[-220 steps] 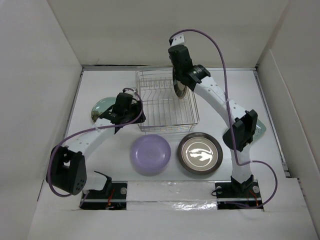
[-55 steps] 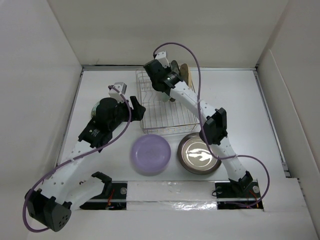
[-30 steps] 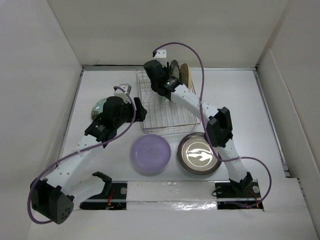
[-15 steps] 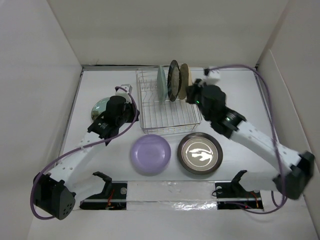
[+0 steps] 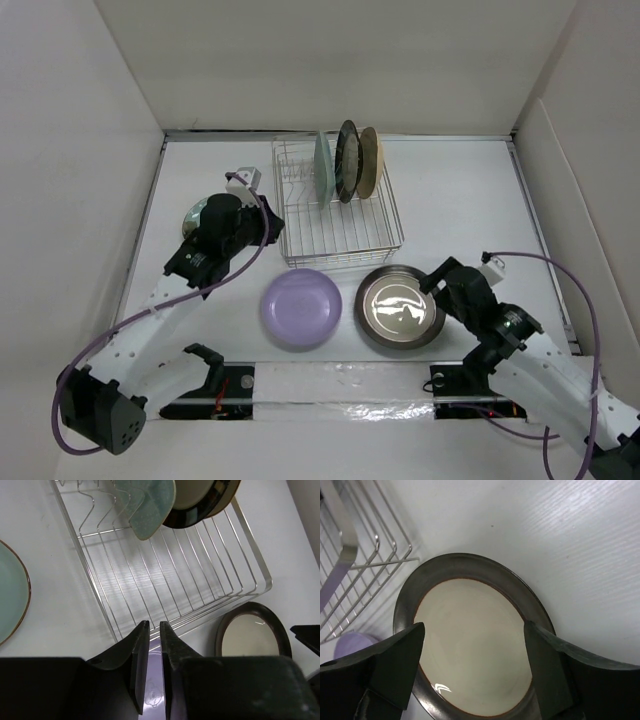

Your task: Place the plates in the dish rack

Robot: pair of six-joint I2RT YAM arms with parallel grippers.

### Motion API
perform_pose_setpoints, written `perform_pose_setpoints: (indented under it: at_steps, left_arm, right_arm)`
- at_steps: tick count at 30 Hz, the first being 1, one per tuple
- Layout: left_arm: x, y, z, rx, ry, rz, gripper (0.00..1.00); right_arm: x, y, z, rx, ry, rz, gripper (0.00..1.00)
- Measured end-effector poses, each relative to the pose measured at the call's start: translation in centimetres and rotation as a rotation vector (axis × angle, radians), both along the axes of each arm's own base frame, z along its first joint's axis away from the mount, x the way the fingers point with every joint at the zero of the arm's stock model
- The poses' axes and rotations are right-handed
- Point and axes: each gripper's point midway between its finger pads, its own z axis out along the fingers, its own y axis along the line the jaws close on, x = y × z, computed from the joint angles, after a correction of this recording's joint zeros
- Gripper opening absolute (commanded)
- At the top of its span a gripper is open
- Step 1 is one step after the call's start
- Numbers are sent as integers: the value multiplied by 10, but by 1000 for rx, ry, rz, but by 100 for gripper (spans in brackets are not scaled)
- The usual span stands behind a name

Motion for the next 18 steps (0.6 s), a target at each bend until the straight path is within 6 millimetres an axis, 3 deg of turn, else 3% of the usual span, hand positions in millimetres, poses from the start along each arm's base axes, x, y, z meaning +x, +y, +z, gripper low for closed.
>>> perform_pose_setpoints:
  at_steps: [2,7,12,18]
  left_arm:
    - [-4,-1,7,-15,-18,-14,18]
    - [-17,-7,27,-48,-73,-51,24]
    - [-33,-24,37,-66,-102,-135,16]
    - [-45,-46,29,-90,-53,-258,6]
  right_arm:
    - [-2,-2,-7,4,43,-37,92]
    - [0,-9,-26,-78,180,-110,93]
    - [11,-27,-38,-171,252,-183,92]
    - [18,-36,-49,-225,309,-162,88]
